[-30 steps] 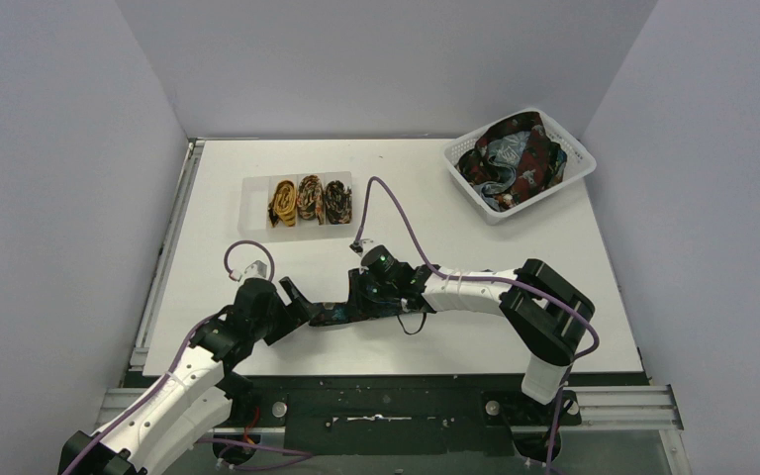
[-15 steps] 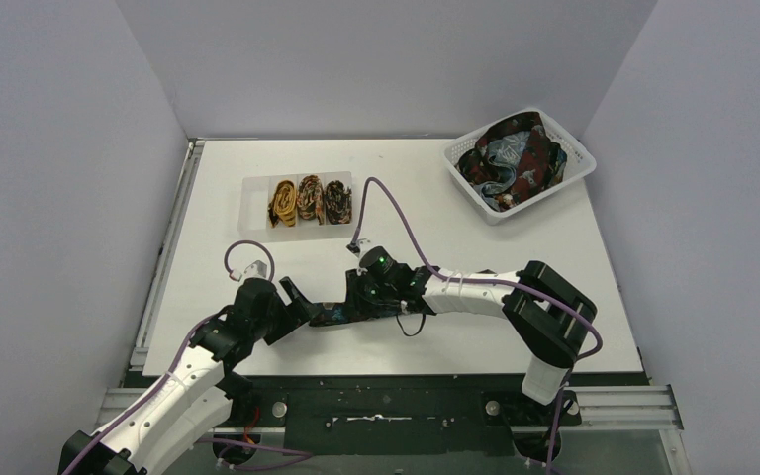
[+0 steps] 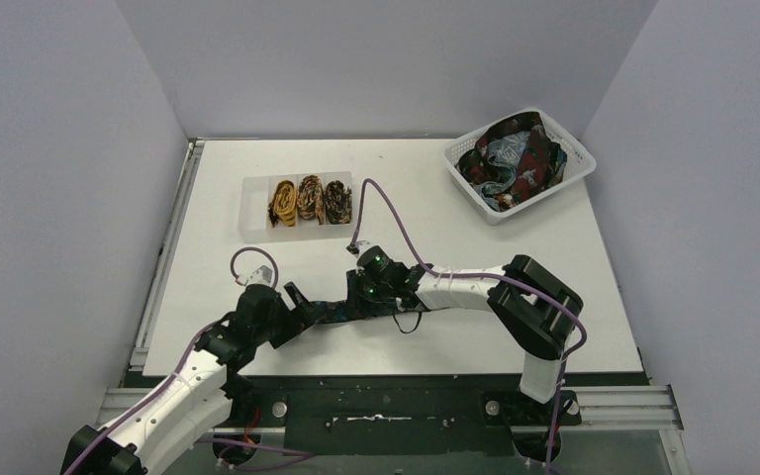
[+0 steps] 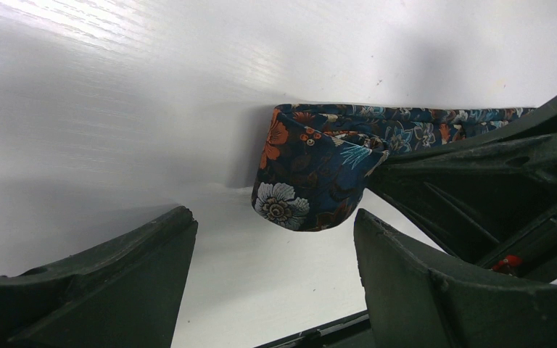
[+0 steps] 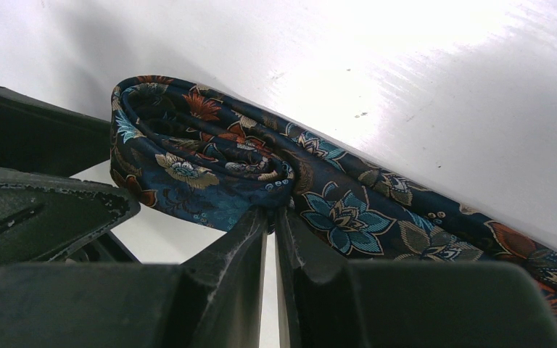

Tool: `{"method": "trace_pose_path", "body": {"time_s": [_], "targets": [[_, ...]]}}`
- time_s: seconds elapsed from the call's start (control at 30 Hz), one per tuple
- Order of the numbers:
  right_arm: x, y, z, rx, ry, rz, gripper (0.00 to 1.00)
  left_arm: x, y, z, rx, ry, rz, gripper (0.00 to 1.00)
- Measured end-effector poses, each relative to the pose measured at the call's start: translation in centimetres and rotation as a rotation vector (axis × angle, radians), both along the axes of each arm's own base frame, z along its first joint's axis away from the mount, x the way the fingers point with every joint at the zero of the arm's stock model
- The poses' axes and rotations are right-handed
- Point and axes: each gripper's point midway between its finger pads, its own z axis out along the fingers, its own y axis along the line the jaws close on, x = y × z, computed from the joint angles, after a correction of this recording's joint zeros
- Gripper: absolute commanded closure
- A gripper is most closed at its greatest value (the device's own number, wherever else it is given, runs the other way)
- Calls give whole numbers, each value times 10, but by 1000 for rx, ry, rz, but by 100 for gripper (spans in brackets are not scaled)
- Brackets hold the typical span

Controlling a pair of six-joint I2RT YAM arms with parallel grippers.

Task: Roll the ties
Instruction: Roll the tie at the center of the board.

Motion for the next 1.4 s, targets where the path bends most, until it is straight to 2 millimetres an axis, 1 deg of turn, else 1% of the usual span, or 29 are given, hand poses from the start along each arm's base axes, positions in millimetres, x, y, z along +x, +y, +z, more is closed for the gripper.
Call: {"method": "trace_pose_path", "body": {"time_s": [0.23,0.4,0.6,0.83,1.1,1.3,1.4], "targets": [[2,0,-3,-1,13,-10,89,3,-5,5,-19,-23,-27,23],[4,2,-5,2,29,-16,90,5,-10,1,-22,-32,-82,22],[4,2,-10,-4,48,-12,90,14,-17,3,-90,-94,-136,21],[4,5,-11,0,57,-8,90,25,-13,5,-145,-133,-143,21],[7,4,-11,3,58,-13,90,26,-12,4,-126,-155,-180,22],[8,4,-11,9,70,-12,90,29,-17,7,-139,-193,-222,28],[9,4,-11,20,82,-11,90,31,-22,6,-155,-205,-245,34]]}}
